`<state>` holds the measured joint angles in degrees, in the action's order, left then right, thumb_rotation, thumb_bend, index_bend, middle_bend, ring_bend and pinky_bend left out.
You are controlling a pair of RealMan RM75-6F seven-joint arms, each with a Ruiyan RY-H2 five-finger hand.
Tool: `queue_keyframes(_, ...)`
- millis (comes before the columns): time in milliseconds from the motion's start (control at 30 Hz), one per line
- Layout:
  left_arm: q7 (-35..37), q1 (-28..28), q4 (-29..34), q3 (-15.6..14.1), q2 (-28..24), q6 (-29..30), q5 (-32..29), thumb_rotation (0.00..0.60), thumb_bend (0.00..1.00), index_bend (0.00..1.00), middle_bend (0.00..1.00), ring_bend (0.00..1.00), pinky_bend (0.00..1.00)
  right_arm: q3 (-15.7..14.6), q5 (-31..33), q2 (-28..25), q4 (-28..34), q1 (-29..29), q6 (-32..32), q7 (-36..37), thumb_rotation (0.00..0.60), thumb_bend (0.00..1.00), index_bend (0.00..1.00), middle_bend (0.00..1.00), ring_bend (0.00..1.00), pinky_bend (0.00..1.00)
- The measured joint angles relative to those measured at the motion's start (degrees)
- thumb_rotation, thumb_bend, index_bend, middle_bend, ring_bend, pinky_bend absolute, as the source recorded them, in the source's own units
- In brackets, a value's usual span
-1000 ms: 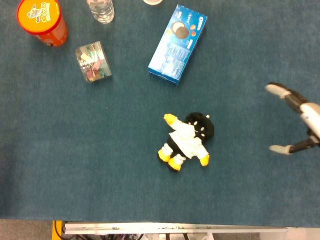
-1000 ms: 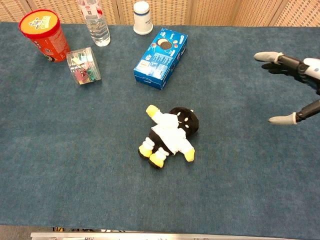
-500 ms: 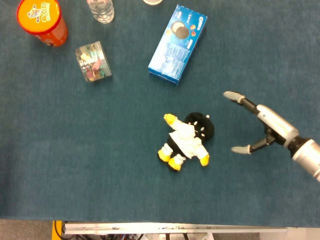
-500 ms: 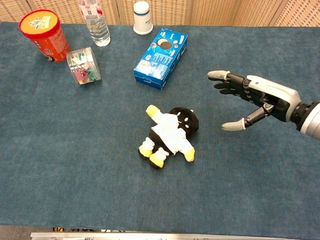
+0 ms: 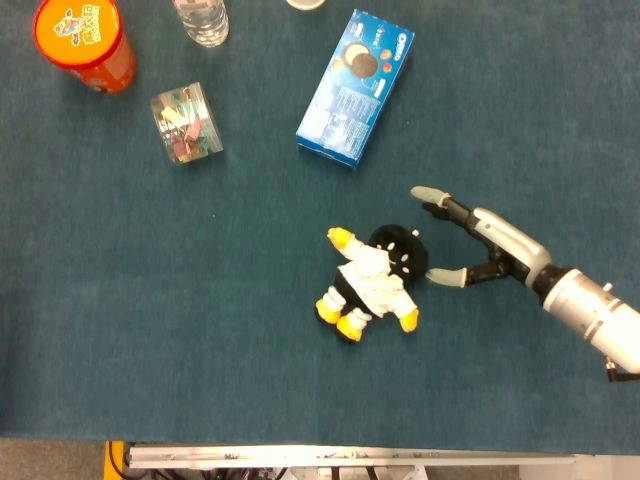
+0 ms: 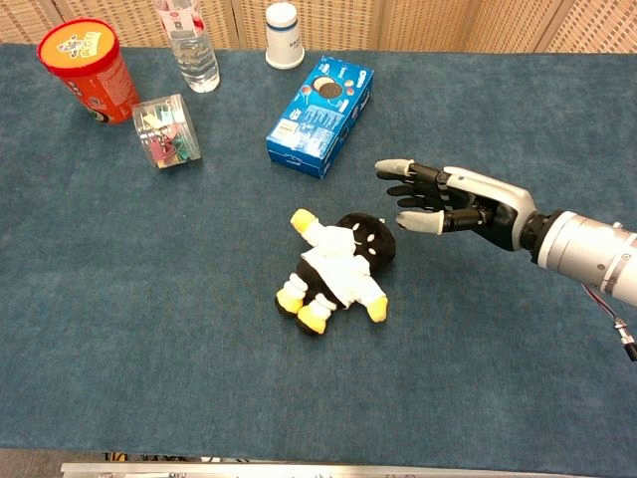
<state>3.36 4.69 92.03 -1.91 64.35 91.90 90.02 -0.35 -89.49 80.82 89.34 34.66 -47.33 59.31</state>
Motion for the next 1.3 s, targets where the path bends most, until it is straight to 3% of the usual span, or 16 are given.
queue_keyframes(567, 1.01, 0.33, -0.66, 0.13, -0.26, 0.22, -0.63, 0.600, 0.33, 0.13, 0.13, 0.13, 0.09, -0.39, 0.01, 7.53, -5.41, 4.17, 3.49, 2.19, 0.360, 0.00, 0.00, 0.00, 0.00, 0.00)
queue_keyframes(1033, 0.81, 0.44, -0.49, -0.04, -0.34, 0.47, -0.07, 0.600, 0.33, 0.13, 0.13, 0.13, 0.09, -4.04, -3.42, 1.56, -1.87, 2.55, -3.45, 4.05, 0.360, 0.00, 0.00, 0.00, 0.00, 0.00)
queue_keyframes(1300, 0.67, 0.32, -0.32, 0.09, -0.35, 0.36, -0.19, 0.600, 0.33, 0.13, 0.13, 0.13, 0.09, -3.28, -1.38, 3.89, -3.60, 4.03, -0.52, 2.21, 0.360, 0.00, 0.00, 0.00, 0.00, 0.00)
